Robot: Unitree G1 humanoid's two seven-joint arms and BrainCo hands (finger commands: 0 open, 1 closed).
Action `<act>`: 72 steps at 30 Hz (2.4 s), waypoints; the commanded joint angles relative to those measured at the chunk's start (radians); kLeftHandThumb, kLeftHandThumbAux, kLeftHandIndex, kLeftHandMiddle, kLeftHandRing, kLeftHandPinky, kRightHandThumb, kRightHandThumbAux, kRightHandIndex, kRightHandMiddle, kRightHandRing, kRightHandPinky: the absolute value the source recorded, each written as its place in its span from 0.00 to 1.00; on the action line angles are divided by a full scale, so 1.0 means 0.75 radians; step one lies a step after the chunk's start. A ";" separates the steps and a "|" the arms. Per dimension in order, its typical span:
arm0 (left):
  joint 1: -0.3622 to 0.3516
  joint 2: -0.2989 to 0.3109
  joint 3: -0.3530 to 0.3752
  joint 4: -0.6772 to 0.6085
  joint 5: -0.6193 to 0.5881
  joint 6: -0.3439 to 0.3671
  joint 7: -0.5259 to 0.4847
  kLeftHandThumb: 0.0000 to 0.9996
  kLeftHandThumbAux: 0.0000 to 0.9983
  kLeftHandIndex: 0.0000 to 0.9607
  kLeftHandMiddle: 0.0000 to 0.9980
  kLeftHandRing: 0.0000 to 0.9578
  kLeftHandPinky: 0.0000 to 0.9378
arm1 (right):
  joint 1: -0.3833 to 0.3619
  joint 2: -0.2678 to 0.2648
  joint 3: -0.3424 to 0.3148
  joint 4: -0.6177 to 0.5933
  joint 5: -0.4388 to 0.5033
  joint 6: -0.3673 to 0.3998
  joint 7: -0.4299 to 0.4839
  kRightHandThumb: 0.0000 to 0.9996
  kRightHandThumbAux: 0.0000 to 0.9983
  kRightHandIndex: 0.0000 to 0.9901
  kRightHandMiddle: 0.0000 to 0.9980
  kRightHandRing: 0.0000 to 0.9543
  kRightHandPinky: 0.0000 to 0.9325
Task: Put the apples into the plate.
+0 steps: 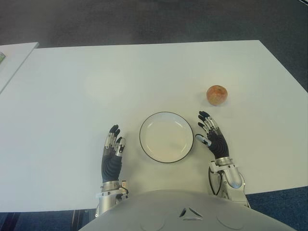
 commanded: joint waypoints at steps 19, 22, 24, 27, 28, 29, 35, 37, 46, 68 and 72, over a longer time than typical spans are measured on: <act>-0.005 -0.016 0.001 0.026 -0.003 0.010 -0.001 0.05 0.42 0.00 0.00 0.00 0.00 | 0.019 0.000 0.004 -0.053 0.031 0.059 0.017 0.11 0.57 0.00 0.00 0.00 0.00; -0.006 -0.017 0.002 0.032 -0.004 0.008 0.001 0.06 0.42 0.00 0.00 0.00 0.00 | 0.013 0.004 0.006 -0.099 0.040 0.066 0.016 0.10 0.57 0.00 0.00 0.00 0.00; -0.007 -0.018 0.004 0.038 -0.005 0.006 0.002 0.06 0.42 0.00 0.00 0.00 0.00 | 0.007 0.004 0.008 -0.130 0.046 0.079 0.016 0.09 0.57 0.00 0.00 0.00 0.00; -0.010 -0.019 0.004 0.046 -0.009 0.006 0.001 0.06 0.41 0.00 0.00 0.00 0.00 | -0.001 0.003 0.005 -0.130 0.059 0.074 0.027 0.09 0.57 0.00 0.00 0.00 0.00; -0.011 -0.018 0.004 0.047 -0.010 0.006 0.000 0.06 0.41 0.00 0.00 0.00 0.00 | -0.009 0.004 0.002 -0.140 0.061 0.077 0.024 0.08 0.57 0.00 0.00 0.00 0.00; -0.014 -0.016 0.005 0.051 -0.011 0.006 -0.002 0.06 0.41 0.00 0.00 0.00 0.00 | -0.025 0.003 -0.003 -0.159 0.063 0.089 0.018 0.08 0.58 0.00 0.00 0.00 0.00; -0.029 -0.003 0.011 0.079 -0.028 0.004 -0.019 0.06 0.42 0.00 0.00 0.00 0.00 | -0.087 -0.019 -0.028 -0.205 -0.002 0.082 -0.020 0.05 0.61 0.00 0.00 0.00 0.00; -0.032 -0.002 0.013 0.087 -0.033 0.003 -0.021 0.06 0.42 0.00 0.00 0.00 0.00 | -0.096 -0.030 -0.033 -0.214 -0.030 0.087 -0.028 0.06 0.62 0.00 0.00 0.00 0.00; -0.075 -0.018 0.035 0.159 -0.042 -0.011 -0.008 0.05 0.40 0.00 0.00 0.00 0.00 | -0.397 0.027 -0.041 -0.361 -0.286 0.285 -0.265 0.36 0.56 0.00 0.00 0.00 0.00; -0.125 -0.050 0.057 0.258 -0.054 -0.054 0.002 0.06 0.39 0.00 0.00 0.00 0.00 | -0.834 -0.428 0.001 0.148 -0.919 0.051 -0.563 0.41 0.40 0.04 0.00 0.00 0.00; -0.136 -0.049 0.058 0.271 -0.064 -0.058 -0.004 0.06 0.39 0.00 0.00 0.00 0.00 | -0.950 -0.494 0.043 0.320 -0.978 0.039 -0.620 0.40 0.40 0.04 0.00 0.00 0.00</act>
